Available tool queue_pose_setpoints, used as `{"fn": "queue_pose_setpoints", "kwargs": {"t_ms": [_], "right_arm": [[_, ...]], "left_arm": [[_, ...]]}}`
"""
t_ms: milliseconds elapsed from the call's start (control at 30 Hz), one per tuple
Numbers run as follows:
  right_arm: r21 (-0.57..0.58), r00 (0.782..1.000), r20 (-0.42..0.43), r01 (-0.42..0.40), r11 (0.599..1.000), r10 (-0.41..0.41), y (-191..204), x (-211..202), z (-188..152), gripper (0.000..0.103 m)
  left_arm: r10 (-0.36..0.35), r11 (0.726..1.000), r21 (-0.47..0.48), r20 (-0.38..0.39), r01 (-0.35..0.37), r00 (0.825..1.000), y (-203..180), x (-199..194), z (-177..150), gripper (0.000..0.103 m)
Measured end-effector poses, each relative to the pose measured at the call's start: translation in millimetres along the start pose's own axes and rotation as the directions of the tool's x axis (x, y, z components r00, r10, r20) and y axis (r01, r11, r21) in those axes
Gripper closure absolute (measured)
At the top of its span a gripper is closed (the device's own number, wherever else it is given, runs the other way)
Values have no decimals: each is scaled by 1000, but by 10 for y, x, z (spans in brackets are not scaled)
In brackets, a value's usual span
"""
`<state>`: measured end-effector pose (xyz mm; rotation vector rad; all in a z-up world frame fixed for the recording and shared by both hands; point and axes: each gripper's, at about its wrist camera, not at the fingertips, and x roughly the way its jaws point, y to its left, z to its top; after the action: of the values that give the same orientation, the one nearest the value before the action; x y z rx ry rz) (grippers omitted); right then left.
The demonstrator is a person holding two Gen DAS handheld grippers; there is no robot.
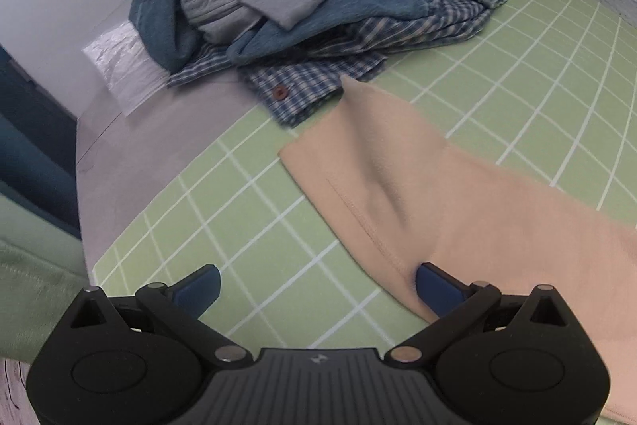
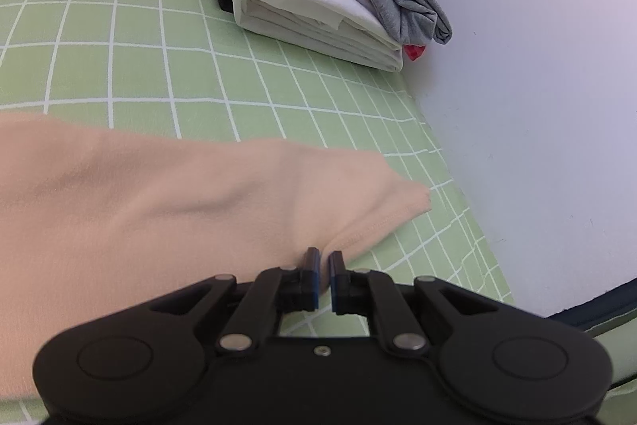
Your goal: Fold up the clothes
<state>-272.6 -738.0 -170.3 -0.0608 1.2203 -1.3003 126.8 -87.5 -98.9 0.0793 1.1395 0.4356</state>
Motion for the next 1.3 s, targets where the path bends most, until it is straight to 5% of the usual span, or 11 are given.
{"fn": "queue_pose_setpoints", "kwargs": {"t_ms": [267,400,433,600,733,900,1000,1067,1200,1267,1300], "right_arm": [[27,1000,20,-24,999,24,-44,-59,2,92],[122,995,77,-75,990,66,-96,-222,90,30],[149,992,99,-94,984,80,-107,-275,116,27],[154,965,199,-206,966,174,149,-601,340,24],[133,914,268,-349,928,306,480,-898,590,22],[17,790,337,-549,836,512,976,-1354,817,23],[-76,721,343,-618,783,602,1202,-1525,849,23],[-87,690,309,-665,742,655,1297,-1527,861,23],[-61,706,218,-679,731,674,1397,-1375,851,27],[-35,702,182,-695,718,689,1374,-1277,835,37],[-25,683,174,-717,697,709,1348,-1241,829,54]], "left_arm": [[6,1000,14,6,-6,1000,21,-234,-215,0],[-42,999,18,61,41,997,-200,-438,-175,0],[-60,998,25,73,58,996,-289,-483,-160,0],[-193,976,124,130,178,972,-902,-662,-141,0],[-338,916,265,109,301,935,-1479,-776,-115,0],[-517,781,437,52,446,855,-2019,-927,-186,0],[-567,724,472,-6,503,823,-2183,-923,-239,0],[-569,700,505,-32,504,822,-2274,-889,-282,4],[-560,681,554,-27,478,828,-2361,-868,-354,19],[-576,670,567,-11,480,817,-2355,-894,-365,37],[-582,664,572,-6,480,813,-2370,-909,-359,44]]}}
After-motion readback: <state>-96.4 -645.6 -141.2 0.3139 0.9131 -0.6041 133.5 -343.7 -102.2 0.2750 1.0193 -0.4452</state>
